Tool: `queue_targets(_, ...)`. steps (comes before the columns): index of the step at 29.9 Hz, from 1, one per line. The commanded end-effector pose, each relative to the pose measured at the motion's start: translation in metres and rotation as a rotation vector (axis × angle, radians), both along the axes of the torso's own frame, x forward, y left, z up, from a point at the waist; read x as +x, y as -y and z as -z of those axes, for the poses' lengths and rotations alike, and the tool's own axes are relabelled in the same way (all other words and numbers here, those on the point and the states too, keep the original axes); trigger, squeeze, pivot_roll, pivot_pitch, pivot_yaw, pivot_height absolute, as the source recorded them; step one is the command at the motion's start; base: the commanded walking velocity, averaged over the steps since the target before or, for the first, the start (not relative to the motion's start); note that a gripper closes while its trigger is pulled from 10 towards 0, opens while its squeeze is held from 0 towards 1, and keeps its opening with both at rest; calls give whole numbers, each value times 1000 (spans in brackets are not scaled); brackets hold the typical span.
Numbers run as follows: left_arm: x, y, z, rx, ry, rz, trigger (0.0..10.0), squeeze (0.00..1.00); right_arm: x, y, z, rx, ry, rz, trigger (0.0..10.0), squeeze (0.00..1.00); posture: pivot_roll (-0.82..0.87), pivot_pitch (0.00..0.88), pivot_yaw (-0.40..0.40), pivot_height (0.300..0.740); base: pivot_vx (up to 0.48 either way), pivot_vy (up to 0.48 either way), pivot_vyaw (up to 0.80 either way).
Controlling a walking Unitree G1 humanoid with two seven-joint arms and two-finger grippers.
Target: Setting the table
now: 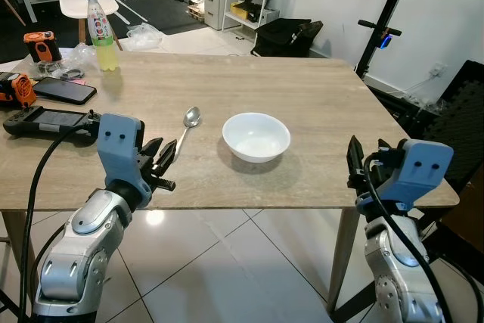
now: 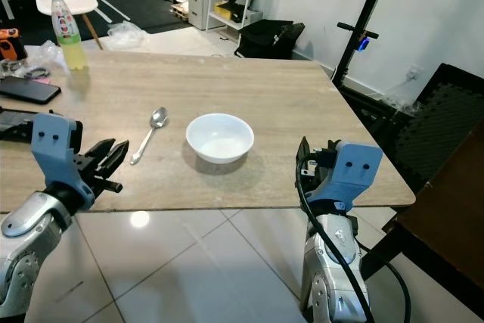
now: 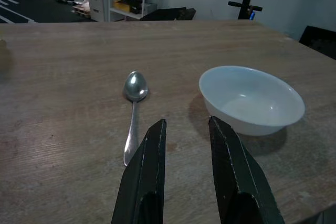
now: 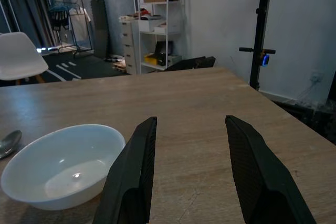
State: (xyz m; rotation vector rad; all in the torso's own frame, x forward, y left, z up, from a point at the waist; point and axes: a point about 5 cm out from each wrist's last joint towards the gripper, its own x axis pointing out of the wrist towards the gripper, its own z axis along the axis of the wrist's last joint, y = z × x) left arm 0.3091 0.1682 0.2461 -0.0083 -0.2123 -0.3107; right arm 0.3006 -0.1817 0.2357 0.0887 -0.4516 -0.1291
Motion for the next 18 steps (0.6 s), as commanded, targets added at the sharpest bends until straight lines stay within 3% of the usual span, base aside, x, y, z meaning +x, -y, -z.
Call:
queue_targets(1,0,1,4,11,-13,3,10000,0,-2,3,5,-1,-17,18,10000,0,60,59,14,740,0,0,0)
queue_targets(18,3,8,4,4,-11,24,10000,0,-3,5,5,-3,-18,27,10000,0,46,58,21,740,0,0,0)
